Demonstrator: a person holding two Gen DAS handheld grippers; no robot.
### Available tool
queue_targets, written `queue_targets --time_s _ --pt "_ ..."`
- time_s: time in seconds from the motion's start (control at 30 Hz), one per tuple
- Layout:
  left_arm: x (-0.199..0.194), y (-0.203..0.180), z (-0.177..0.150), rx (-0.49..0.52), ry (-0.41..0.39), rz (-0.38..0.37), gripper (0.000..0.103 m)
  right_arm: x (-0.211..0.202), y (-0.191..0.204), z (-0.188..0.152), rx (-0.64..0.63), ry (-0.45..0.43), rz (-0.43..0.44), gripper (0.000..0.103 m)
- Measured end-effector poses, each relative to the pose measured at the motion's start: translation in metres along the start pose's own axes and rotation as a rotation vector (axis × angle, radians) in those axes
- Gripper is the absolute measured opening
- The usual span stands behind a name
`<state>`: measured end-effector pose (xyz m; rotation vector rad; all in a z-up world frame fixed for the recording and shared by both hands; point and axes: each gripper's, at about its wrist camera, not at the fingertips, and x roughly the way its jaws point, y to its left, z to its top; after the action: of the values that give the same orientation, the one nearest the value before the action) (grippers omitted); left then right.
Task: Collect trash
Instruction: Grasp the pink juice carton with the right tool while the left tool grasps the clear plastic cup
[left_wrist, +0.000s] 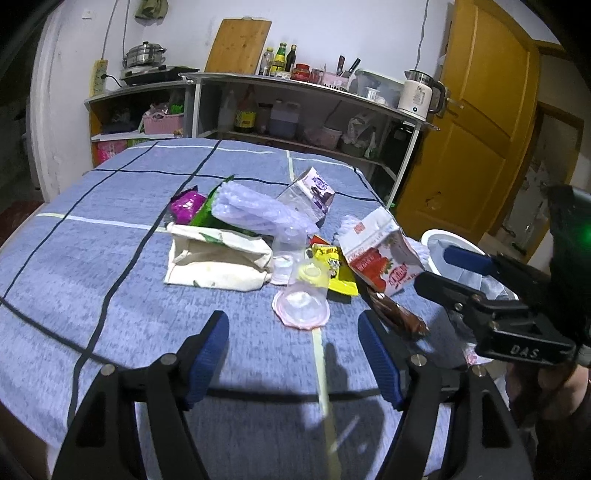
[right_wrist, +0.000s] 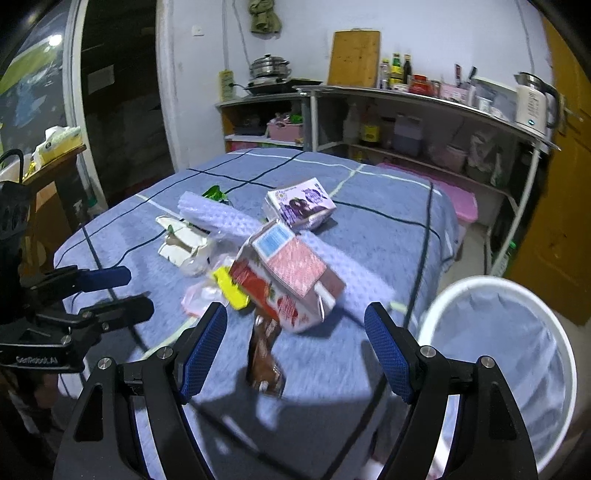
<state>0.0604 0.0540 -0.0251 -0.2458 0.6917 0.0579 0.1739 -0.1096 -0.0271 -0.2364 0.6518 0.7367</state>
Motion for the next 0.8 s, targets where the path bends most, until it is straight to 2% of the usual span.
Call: queue_targets --time_s 0.3,0.5,0.53,0.6,0.7,0.8 --pt "0.026 -0.003 0.009 0.014 0.029 -0.026 0.073 0.028 -0.009 0.021 -0.07 0.009 0.068 0.077" --pt "0.038 -0.005 0.012 0.015 0.047 -0.04 0.064 0.041 -0.013 0.029 -0.092 0.033 0.129 0.076" --pt "0.04 -0.006 0.013 0.014 0.05 -0.043 0.062 0.042 -0.013 0.029 -0.095 0.037 0.136 0.073" --pt "0.042 -0.006 0.014 0.012 0.052 -0.044 0.057 0.043 -0.014 0.029 -0.096 0.046 0.151 0.057" --pt "0.044 -0.008 0.016 0.017 0.055 -0.045 0.047 0.043 -0.014 0.027 -0.096 0.05 0.157 0.043" --pt "0.044 -0.011 0.016 0.023 0.057 -0.042 0.035 0.04 -0.015 0.025 -0.078 0.051 0.161 0.04"
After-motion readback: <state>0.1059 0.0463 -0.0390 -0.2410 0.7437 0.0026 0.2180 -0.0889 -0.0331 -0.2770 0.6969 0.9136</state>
